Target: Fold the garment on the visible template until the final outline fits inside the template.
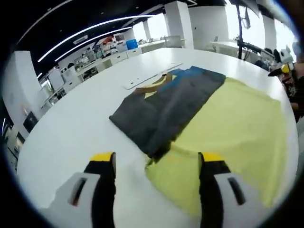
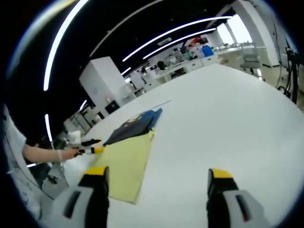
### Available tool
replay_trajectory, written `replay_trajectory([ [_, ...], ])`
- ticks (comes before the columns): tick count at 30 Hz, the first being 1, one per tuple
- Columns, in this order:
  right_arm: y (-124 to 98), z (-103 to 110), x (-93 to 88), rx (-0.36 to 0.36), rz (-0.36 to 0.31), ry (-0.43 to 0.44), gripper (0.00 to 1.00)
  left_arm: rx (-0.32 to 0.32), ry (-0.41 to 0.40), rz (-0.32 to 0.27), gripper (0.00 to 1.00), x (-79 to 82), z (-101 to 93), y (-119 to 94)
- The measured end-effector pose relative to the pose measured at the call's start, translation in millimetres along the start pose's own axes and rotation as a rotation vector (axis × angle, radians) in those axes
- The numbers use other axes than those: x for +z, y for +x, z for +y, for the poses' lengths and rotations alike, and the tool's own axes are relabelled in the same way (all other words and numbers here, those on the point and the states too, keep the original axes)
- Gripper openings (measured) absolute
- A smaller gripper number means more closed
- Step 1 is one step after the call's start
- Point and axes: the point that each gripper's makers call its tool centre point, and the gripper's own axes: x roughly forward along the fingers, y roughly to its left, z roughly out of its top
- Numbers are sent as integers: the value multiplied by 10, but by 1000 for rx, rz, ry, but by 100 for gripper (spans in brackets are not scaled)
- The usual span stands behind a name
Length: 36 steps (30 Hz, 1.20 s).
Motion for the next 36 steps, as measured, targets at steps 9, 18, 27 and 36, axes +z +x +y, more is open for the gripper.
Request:
replay_trajectory([
  [9, 41, 129, 59, 32, 3, -28, 89, -139, -102, -58, 99, 130, -332, -136],
  [18, 20, 313, 137, 60, 11, -102, 96, -167, -177, -82, 99, 144, -397, -423],
  [27, 30, 525, 181, 91, 61, -225, 100, -168, -246, -116, 99, 143, -462, -800],
  [36, 50, 829, 175, 130, 102, -346, 100, -178, -258, -138, 99, -9, -515, -1174],
])
